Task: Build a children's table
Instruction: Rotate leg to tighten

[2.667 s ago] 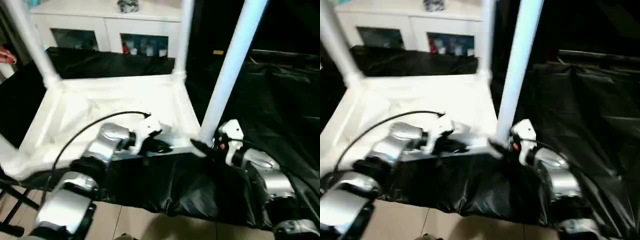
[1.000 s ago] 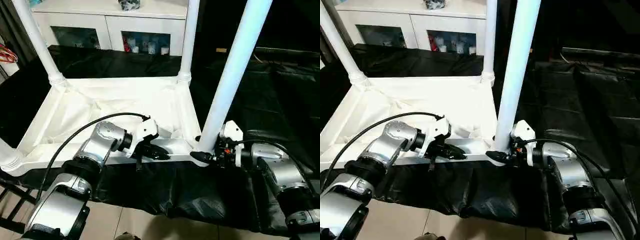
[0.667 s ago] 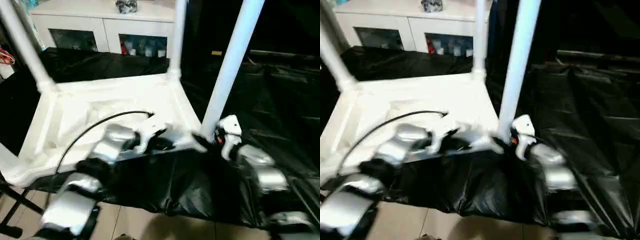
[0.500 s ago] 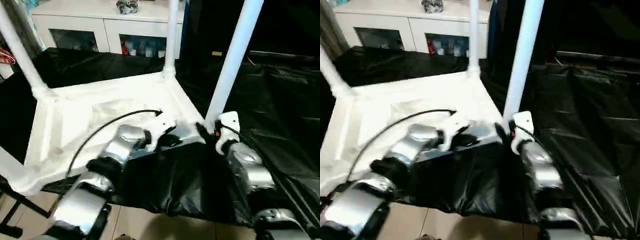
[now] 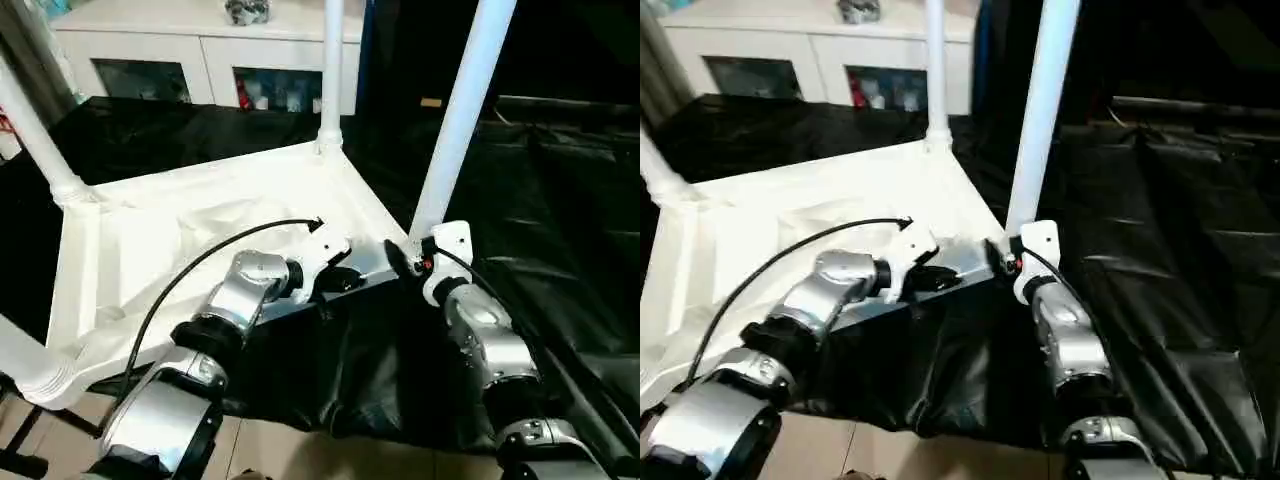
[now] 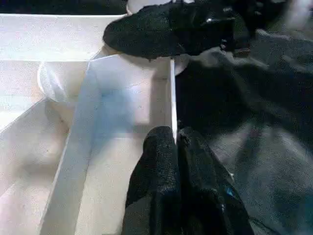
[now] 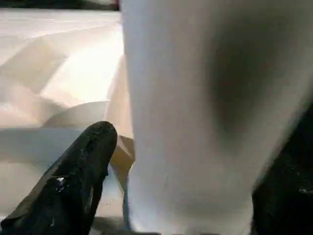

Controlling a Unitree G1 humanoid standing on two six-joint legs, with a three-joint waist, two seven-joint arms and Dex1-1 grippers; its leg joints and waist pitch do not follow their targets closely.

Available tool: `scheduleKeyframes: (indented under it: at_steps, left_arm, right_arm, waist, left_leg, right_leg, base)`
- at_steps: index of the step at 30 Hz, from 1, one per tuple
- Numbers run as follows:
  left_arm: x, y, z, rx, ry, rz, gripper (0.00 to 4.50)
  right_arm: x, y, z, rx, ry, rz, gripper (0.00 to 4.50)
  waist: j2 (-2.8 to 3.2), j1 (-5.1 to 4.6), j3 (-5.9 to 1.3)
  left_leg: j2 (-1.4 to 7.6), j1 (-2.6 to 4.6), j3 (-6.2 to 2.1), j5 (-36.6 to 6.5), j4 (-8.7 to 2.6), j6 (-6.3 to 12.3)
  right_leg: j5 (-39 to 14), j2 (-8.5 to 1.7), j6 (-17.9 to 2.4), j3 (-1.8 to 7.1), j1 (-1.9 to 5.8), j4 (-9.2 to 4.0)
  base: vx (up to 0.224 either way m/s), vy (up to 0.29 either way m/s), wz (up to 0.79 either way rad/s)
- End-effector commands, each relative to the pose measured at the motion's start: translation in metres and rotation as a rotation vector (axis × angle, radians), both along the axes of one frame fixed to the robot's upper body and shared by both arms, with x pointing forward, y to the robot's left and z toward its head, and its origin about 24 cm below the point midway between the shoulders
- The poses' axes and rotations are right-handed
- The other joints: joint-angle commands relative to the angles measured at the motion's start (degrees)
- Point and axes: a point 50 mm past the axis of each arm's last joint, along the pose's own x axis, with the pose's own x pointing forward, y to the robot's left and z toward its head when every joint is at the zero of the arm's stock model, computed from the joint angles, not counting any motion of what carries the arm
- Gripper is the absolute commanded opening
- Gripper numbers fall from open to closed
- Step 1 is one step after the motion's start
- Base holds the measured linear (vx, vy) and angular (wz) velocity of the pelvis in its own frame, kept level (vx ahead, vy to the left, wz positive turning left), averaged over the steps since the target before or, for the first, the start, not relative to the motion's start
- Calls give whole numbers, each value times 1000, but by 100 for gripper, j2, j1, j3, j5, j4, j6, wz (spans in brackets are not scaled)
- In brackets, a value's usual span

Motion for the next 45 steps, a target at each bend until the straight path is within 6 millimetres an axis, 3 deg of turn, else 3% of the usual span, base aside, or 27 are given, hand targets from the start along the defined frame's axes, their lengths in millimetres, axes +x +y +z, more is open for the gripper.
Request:
scheduleKeyframes:
  at_steps: [1, 2, 5, 7, 9, 12, 15, 16, 17, 18, 19, 26, 29, 31, 35, 36, 38, 39, 42, 44, 45]
  left_arm:
    - [-7, -14, 12, -81, -17, -146, 0]
    - [-8, -6, 12, -58, -10, -176, 0]
    - [-9, 1, 12, -42, 0, -202, 0]
    - [-9, 8, 13, -27, 16, -233, 0]
    - [-11, 17, 15, -5, 35, -276, 0]
    - [-10, 22, 17, 8, 40, -289, 0]
    - [-11, 27, 18, 15, 46, -298, 0]
    - [-11, 28, 18, 16, 50, -302, 0]
    - [-11, 31, 19, 19, 56, -309, 0]
    - [-11, 31, 19, 19, 56, -309, 0]
    - [-11, 31, 20, 19, 56, -309, 0]
    - [-10, 31, 19, 14, 55, -294, 0]
    - [-9, 27, 18, 2, 48, -269, 0]
    - [-4, 18, 15, -11, 17, -201, 0]
    - [0, 8, 13, -8, -9, -128, 0]
    - [2, -3, 11, 3, -22, -83, 0]
    - [3, -10, 9, 5, -21, -51, 0]
    - [5, -22, 8, 10, -18, 2, 0]
    - [6, -33, 7, 16, -25, 48, 0]
    - [7, -41, 6, 21, -33, 68, 0]
    - [6, -43, 7, 17, -32, 61, 0]
  right_arm:
    - [-12, 16, -8, 18, 59, 216, 384]
    - [-19, 10, -5, 2, 70, 353, 384]
    - [-25, 4, -4, -10, 87, 450, 384]
    - [-30, -2, -3, -25, 116, 545, 384]
    - [-35, -11, 2, -28, 153, 659, 384]
    - [-36, -14, 5, -34, 153, 709, 384]
    - [-37, -16, 8, -28, 162, 743, 358]
    - [-38, -17, 9, -24, 166, 759, 347]
    - [-39, -16, 8, -41, 165, 780, 340]
    - [-39, -16, 8, -41, 165, 780, 340]
    - [-39, -16, 8, -43, 165, 782, 313]
    - [-41, -10, 5, -37, 161, 796, 273]
    - [-42, -8, 3, -15, 145, 752, 269]
    - [-39, -4, -1, 14, 103, 615, 268]
    - [-34, 0, -10, 35, 100, 448, 268]
    - [-32, 6, -19, 43, 106, 309, 267]
    - [-29, 11, -24, 52, 117, 224, 267]
    - [-24, 21, -31, 55, 138, 85, 267]
    - [-19, 33, -35, 42, 157, -43, 267]
    - [-15, 49, -34, 49, 163, -81, 267]
    - [-14, 55, -33, 43, 156, -65, 267]
  waist:
    - [-59, 28, -344]
    - [-74, 53, -341]
    - [-58, 122, -352]
    - [-57, 150, -350]
    - [-58, 146, -315]
    - [-78, 150, -302]
    - [-79, 155, -312]
    - [-133, 151, -314]
    - [-104, 170, -324]
    - [-141, 183, -327]
    - [-131, 188, -332]
    - [-80, 212, -329]
    - [-77, 218, -330]
    - [-82, 208, -324]
    - [-103, 171, -289]
    - [-98, 141, -270]
    - [-100, 126, -265]
    - [-117, 98, -253]
    - [-89, 35, -210]
    - [-27, 8, -204]
    - [-44, -3, -214]
  left_leg:
    - [339, 54, -154, -914, -303, 594]
    - [335, 27, -136, -827, -284, 707]
    - [359, 16, -132, -684, -250, 866]
    - [370, 20, -133, -749, -244, 821]
    - [384, 23, -140, -1058, -277, 704]
    - [399, 34, -154, -1273, -302, 550]
    - [406, 41, -151, -1172, -300, 501]
    - [401, 38, -143, -1129, -295, 519]
    - [398, 40, -145, -1036, -284, 549]
    - [392, 28, -139, -933, -270, 583]
    - [391, 26, -139, -881, -263, 598]
    - [386, 37, -142, -948, -260, 568]
    - [387, 40, -146, -982, -263, 532]
    - [389, 37, -146, -1005, -270, 485]
    - [369, 65, -170, -1438, -311, 231]
    - [374, 73, -172, -1544, -328, 148]
    - [364, 92, -189, -1709, -343, 63]
    - [361, 104, -194, -1831, -362, -8]
    - [347, 164, -230, -2330, -401, -190]
    - [334, 188, -258, -2563, -419, -255]
    - [336, 181, -263, -2574, -427, -258]
  right_leg:
    - [59, -398, -1517, 259, 287, -328]
    - [183, -383, -1554, 246, 306, -305]
    - [300, -379, -1601, 231, 279, -267]
    - [119, -386, -1617, 231, 255, -278]
    - [-419, -384, -1574, 232, 234, -323]
    - [-818, -397, -1518, 240, 227, -350]
    - [-682, -395, -1552, 248, 215, -330]
    - [-633, -394, -1560, 247, 219, -329]
    - [-530, -400, -1584, 247, 220, -305]
    - [-438, -408, -1595, 247, 226, -288]
    - [-378, -411, -1603, 248, 225, -279]
    - [-322, -398, -1632, 239, 221, -285]
    - [-298, -395, -1629, 242, 228, -285]
    - [-312, -399, -1610, 251, 216, -289]
    - [-1172, -410, -1419, 256, 198, -382]
    - [-1399, -419, -1352, 276, 154, -403]
    - [-1663, -424, -1261, 271, 155, -438]
    - [-1869, -422, -1158, 284, 137, -462]
    - [-2499, -419, -972, 273, 97, -533]
    - [-2682, -426, -893, 275, 90, -564]
    - [-2659, -423, -859, 272, 106, -575]
  base:
    - [0, 0, 0]
    - [0, 0, 0]
    - [0, 0, 0]
    - [0, 0, 0]
    - [0, 0, 0]
    - [0, 0, 0]
    - [0, 0, 0]
    - [0, 0, 0]
    - [0, 0, 0]
    - [0, 0, 0]
    - [0, 0, 0]
    - [0, 0, 0]
    - [0, 0, 0]
    - [0, 0, 0]
    - [0, 0, 0]
    - [0, 0, 0]
    - [0, 0, 0]
    - [0, 0, 0]
    - [0, 0, 0]
    - [0, 0, 0]
    - [0, 0, 0]
